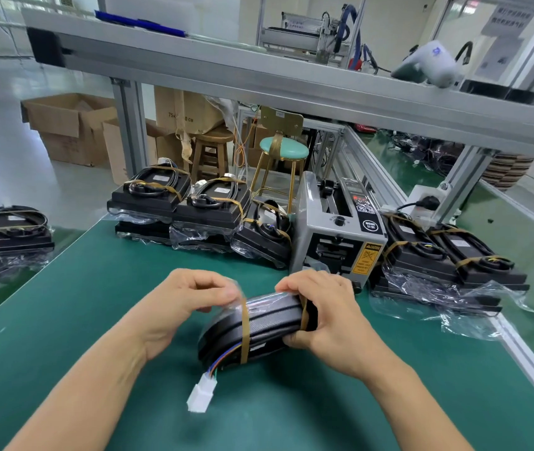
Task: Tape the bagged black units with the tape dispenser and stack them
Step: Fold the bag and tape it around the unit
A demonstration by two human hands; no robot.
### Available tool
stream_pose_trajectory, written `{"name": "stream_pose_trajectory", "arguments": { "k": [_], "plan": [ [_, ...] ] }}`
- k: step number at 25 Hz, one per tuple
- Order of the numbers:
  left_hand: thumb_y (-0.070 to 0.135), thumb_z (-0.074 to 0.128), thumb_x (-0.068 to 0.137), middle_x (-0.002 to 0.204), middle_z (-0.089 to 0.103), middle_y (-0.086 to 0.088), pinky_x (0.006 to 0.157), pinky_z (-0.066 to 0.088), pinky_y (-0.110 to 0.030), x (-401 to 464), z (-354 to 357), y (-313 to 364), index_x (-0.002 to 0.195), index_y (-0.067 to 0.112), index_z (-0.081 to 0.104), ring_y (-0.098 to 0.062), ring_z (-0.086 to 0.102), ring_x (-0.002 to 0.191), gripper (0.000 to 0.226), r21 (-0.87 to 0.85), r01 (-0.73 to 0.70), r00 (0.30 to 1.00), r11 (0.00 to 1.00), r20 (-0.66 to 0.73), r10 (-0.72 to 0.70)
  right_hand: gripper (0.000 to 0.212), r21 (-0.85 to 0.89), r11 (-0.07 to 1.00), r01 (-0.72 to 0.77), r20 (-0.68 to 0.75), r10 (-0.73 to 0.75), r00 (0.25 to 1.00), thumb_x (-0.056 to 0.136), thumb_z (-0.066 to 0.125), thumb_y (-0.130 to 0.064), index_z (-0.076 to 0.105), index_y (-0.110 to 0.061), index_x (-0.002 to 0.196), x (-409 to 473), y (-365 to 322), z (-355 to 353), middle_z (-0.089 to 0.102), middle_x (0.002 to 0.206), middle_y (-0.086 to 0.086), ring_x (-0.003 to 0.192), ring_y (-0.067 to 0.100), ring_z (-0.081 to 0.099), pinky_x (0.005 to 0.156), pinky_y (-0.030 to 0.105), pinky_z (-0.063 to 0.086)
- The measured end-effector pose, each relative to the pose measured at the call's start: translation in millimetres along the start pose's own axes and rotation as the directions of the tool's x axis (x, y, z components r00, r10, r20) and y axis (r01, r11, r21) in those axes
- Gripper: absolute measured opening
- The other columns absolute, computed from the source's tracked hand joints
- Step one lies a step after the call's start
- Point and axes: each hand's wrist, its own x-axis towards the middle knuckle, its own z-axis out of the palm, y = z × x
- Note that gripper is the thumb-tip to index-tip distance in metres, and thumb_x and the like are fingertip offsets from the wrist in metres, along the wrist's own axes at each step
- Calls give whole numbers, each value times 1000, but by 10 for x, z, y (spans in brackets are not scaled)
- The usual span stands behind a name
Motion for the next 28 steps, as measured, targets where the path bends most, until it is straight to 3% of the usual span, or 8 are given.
{"name": "stream_pose_trajectory", "arguments": {
  "k": [4, 8, 12, 16, 18, 20, 25, 28],
  "plan": [
    [8, 65, 77, 58, 56, -2, 59, 39, -25, 86, 194, -23, 59, 10, 62, -15, 46, 56, 18, -321, 67, 968, 945, -210, -140, 59, -30, 999, 18, 88, -15, 996, 57, 79, -22, 56, -36, 109, 85, -16, -58, 53, 107, -22, 104, 0, 42, 93, 19, 19],
    [0, 68, 81, 68, 64, 5, 68, 45, -22, 60, 196, -35, 71, 13, 67, -9, 55, 62, 16, -7, -141, 912, 990, -390, 127, 59, -99, 995, 21, 116, -9, 993, 62, 80, -31, 54, -37, 115, 104, -69, -71, 50, 110, -22, 107, 2, 41, 94, 23, 20],
    [39, 78, 65, 110, 65, 20, 91, 46, -23, -178, 200, -50, 112, 43, 62, 0, 60, 101, 50, 203, -187, 946, 961, -228, 232, 61, -110, 994, -11, 118, 24, 993, 65, 68, -59, 54, -39, 120, 84, -160, -73, 50, 115, -22, 112, -2, 40, 99, 26, 17],
    [25, 70, 67, 109, 70, 6, 101, 45, -45, -248, 331, -189, 100, 35, 71, -14, 63, 105, 35, 22, -173, 957, 985, -231, 173, 33, 54, 998, -44, 57, 41, 998, 80, 67, -52, 68, -38, 110, 183, -194, -144, 60, 110, -26, 111, -10, 46, 113, 30, 3],
    [18, 64, 70, 105, 71, 0, 98, 48, -44, -257, 322, -219, 98, 33, 71, -19, 64, 102, 33, -15, -197, 955, 980, -231, 188, 16, 172, 985, -9, 76, -4, 997, 85, 72, -30, 74, -27, 100, 229, -231, -125, 66, 102, -19, 101, -5, 55, 110, 36, 28],
    [15, 56, 72, 104, 71, 4, 92, 51, -33, -262, 322, -228, 97, 34, 70, -15, 65, 102, 35, 24, -236, 938, 971, -254, 234, 8, 255, 967, 11, 73, -30, 997, 85, 71, -18, 76, -17, 93, 253, -274, -99, 69, 94, -11, 92, 5, 62, 92, 38, 45],
    [17, 45, 79, 104, 66, 16, 92, 45, -23, -276, 446, -233, 103, 36, 57, -7, 61, 104, 33, 284, -294, 884, 913, -282, 373, 16, -115, 986, 123, -9, -125, 992, 96, 55, -23, 68, -14, 92, 286, -297, -24, 66, 93, -3, 86, 21, 61, 77, 40, 47],
    [13, 40, 83, 102, 65, 10, 85, 45, -23, -275, 427, -212, 106, 37, 57, -15, 60, 97, 38, 389, -332, 872, 859, -222, 437, 17, -136, 991, -17, 59, 25, 998, 99, 44, -25, 56, -19, 89, 387, -391, 19, 62, 99, -2, 93, 23, 56, 80, 37, 41]
  ]
}}
